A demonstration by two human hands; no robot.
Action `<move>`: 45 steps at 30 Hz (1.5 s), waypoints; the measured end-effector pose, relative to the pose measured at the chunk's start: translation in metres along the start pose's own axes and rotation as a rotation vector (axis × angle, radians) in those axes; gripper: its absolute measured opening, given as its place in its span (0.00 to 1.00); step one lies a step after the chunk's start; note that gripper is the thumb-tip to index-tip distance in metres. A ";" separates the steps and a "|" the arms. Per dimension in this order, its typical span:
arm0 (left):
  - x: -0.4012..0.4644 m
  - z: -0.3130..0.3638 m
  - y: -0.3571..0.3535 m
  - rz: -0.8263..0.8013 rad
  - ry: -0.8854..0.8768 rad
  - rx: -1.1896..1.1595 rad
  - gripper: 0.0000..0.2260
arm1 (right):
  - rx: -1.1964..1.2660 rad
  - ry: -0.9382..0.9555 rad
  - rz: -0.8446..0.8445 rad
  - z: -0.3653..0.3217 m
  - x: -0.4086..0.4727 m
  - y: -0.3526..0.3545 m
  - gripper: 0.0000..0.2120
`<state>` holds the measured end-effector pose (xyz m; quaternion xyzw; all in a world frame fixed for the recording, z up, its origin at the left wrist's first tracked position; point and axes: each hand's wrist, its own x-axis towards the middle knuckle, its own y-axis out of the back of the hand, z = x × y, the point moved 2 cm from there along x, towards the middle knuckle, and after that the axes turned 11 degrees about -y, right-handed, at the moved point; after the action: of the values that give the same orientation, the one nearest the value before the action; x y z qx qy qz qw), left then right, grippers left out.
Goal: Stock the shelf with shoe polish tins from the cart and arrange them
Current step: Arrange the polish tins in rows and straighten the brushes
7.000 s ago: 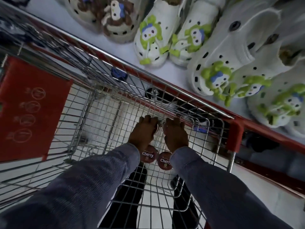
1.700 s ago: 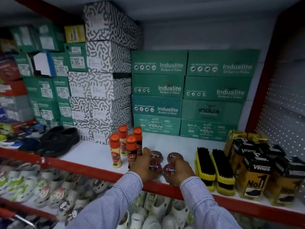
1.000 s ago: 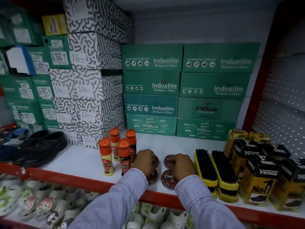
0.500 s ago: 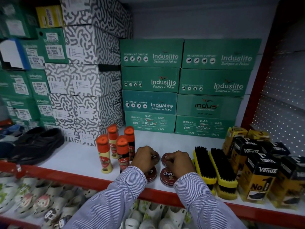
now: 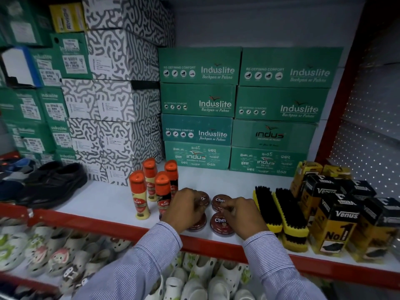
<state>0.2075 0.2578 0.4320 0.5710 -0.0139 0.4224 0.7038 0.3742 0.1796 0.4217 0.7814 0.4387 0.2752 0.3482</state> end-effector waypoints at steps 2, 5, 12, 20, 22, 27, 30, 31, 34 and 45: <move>-0.011 0.000 0.001 -0.025 0.028 0.005 0.08 | -0.026 0.013 -0.047 0.001 -0.011 -0.002 0.12; -0.021 -0.002 0.001 -0.078 0.065 0.020 0.10 | -0.075 0.041 -0.111 -0.002 -0.023 -0.004 0.13; -0.029 0.001 -0.002 -0.081 0.071 -0.020 0.10 | -0.203 0.044 -0.069 -0.008 -0.037 -0.008 0.16; -0.030 -0.002 -0.002 -0.114 0.107 -0.004 0.14 | -0.230 0.047 -0.003 -0.015 -0.041 -0.009 0.11; -0.030 -0.001 -0.002 -0.112 0.109 -0.001 0.15 | -0.227 0.055 -0.001 -0.015 -0.041 -0.009 0.10; -0.032 0.002 -0.002 -0.097 0.114 -0.019 0.14 | -0.221 0.049 -0.001 -0.015 -0.041 -0.009 0.09; -0.033 0.004 -0.002 -0.083 0.111 -0.033 0.13 | -0.211 0.058 -0.005 -0.015 -0.040 -0.009 0.07; -0.033 0.004 -0.002 -0.084 0.113 -0.034 0.13 | -0.209 0.062 -0.005 -0.015 -0.040 -0.009 0.07; -0.033 0.004 -0.001 -0.095 0.120 -0.027 0.14 | -0.218 0.064 -0.002 -0.015 -0.040 -0.009 0.08; -0.032 0.014 -0.001 -0.073 0.032 -0.022 0.15 | -0.175 0.046 0.044 -0.011 -0.044 0.002 0.14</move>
<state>0.1945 0.2282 0.4198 0.5565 0.0137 0.4054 0.7251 0.3465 0.1436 0.4243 0.7510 0.4035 0.3378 0.3988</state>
